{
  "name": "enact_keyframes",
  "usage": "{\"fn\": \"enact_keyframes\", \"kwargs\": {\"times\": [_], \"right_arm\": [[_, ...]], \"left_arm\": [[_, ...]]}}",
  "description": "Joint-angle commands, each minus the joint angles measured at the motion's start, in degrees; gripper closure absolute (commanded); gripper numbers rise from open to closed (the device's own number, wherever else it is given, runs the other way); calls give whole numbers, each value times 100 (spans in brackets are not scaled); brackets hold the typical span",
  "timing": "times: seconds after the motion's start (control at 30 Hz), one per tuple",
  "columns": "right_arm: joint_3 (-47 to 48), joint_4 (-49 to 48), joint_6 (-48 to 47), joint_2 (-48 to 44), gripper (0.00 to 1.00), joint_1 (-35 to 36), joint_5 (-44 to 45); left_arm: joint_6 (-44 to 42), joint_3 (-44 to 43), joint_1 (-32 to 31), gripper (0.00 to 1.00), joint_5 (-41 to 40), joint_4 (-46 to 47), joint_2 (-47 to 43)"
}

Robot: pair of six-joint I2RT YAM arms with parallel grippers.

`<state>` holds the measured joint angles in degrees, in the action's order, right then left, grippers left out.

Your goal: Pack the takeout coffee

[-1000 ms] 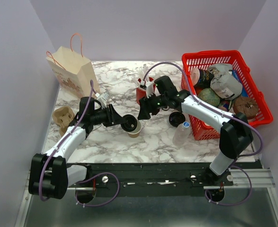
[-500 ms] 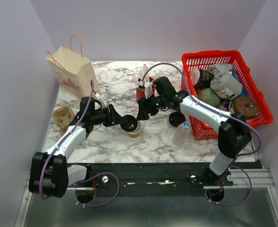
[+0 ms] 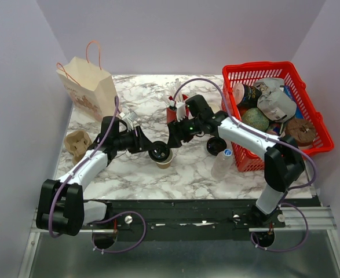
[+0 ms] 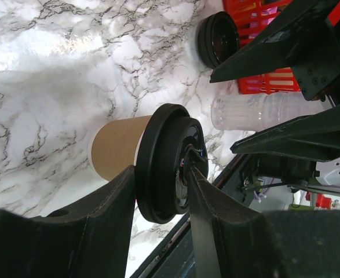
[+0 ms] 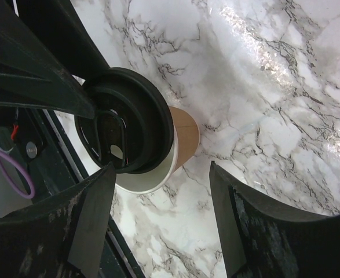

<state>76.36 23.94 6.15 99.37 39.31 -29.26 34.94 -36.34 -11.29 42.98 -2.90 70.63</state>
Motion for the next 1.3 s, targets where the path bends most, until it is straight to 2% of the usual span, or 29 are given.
{"fn": "enact_keyframes", "kwargs": {"times": [0.0,0.97,1.0,1.23,1.27], "right_arm": [[125,-92,105,144,25,33,122],[187,-180,334,372,24,33,-98],[187,-171,325,372,24,33,-98],[187,-92,308,381,24,33,16],[187,-92,299,390,24,33,25]], "left_arm": [[-101,-181,-66,51,-167,-123,117],[-356,-444,-497,49,-492,-299,522],[-356,-453,-497,45,-493,-299,522],[-365,-497,-532,44,-475,-290,601],[-365,-515,-550,41,-475,-282,610]]}}
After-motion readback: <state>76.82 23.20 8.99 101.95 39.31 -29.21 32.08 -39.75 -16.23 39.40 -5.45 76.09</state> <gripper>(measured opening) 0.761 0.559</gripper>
